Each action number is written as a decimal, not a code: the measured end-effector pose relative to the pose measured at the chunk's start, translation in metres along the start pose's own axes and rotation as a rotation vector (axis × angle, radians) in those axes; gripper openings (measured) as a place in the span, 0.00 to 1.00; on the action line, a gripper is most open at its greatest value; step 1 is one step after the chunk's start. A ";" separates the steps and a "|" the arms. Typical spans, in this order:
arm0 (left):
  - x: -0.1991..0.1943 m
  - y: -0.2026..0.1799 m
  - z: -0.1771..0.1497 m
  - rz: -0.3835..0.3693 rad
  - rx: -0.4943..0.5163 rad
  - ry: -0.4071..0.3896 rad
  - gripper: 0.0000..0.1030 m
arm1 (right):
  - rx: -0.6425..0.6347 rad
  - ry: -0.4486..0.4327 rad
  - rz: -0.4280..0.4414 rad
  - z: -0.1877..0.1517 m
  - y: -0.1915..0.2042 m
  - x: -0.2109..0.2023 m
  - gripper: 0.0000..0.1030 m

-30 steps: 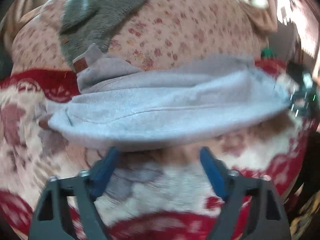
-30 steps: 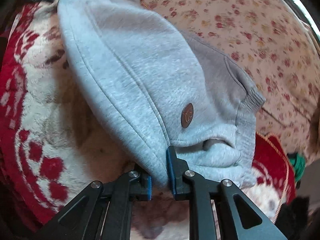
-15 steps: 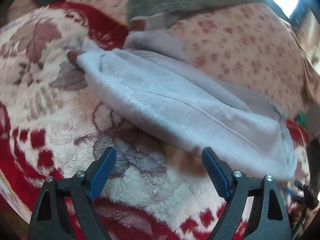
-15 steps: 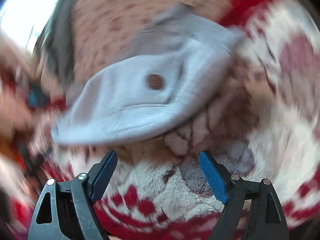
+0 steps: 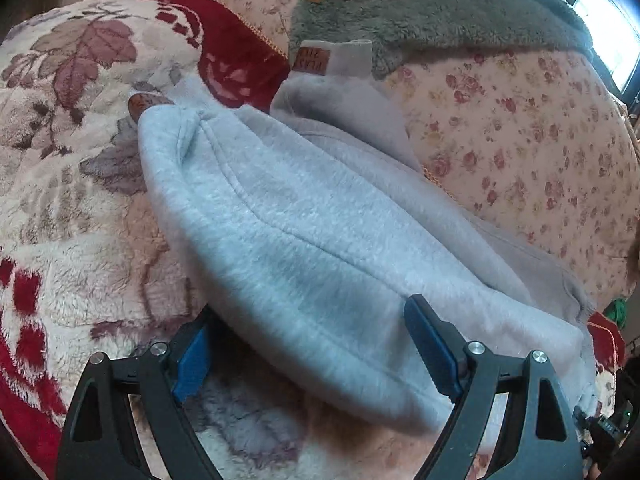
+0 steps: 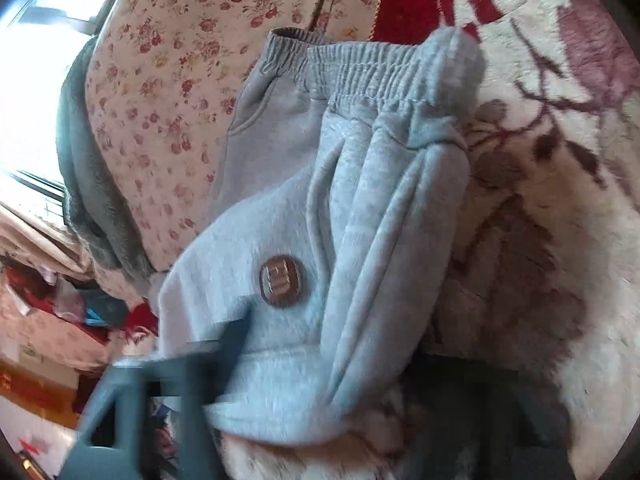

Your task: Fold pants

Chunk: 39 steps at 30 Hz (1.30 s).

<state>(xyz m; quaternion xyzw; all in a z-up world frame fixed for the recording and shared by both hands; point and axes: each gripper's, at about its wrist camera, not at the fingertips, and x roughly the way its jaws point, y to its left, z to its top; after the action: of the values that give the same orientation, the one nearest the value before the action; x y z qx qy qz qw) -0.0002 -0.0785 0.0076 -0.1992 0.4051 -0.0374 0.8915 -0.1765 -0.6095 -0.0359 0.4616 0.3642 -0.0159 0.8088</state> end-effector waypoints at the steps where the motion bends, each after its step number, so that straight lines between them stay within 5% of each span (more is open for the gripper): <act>1: -0.001 -0.001 -0.001 -0.010 0.006 -0.002 0.63 | 0.006 -0.005 0.013 0.001 -0.003 -0.001 0.16; 2: -0.001 -0.003 -0.001 -0.008 0.021 0.005 0.40 | 0.020 0.001 0.039 0.002 -0.006 -0.002 0.15; 3: -0.001 -0.005 -0.002 0.028 0.050 0.018 0.28 | 0.024 0.003 0.054 0.002 -0.006 -0.003 0.14; 5: -0.006 -0.004 -0.003 0.003 0.060 0.019 0.20 | -0.008 -0.002 0.067 0.001 -0.003 -0.011 0.13; 15: -0.089 -0.012 -0.028 -0.087 0.154 -0.054 0.14 | -0.163 -0.007 0.122 -0.023 0.022 -0.078 0.10; 21: -0.101 0.017 -0.063 -0.047 0.148 0.007 0.14 | -0.182 0.025 0.067 -0.062 0.007 -0.103 0.10; 26: -0.095 0.032 -0.075 -0.029 0.091 0.020 0.26 | -0.177 0.091 -0.076 -0.076 -0.012 -0.082 0.16; 28: -0.102 0.031 -0.072 0.005 0.101 -0.018 0.66 | -0.206 0.066 -0.104 -0.072 -0.007 -0.086 0.26; 29: -0.106 0.034 -0.070 0.009 0.093 -0.030 0.71 | -0.218 0.044 -0.118 -0.068 -0.004 -0.091 0.38; 32: -0.110 0.051 -0.060 0.017 0.019 -0.040 0.73 | -0.197 -0.045 -0.142 -0.052 -0.008 -0.111 0.79; 39: -0.102 0.088 -0.035 0.090 -0.104 0.011 0.74 | -0.270 -0.109 -0.271 0.018 -0.001 -0.123 0.82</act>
<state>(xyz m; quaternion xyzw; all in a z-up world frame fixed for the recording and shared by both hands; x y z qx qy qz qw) -0.1024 0.0145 0.0254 -0.2268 0.4201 0.0228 0.8784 -0.2571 -0.6617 0.0426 0.2940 0.3773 -0.1004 0.8724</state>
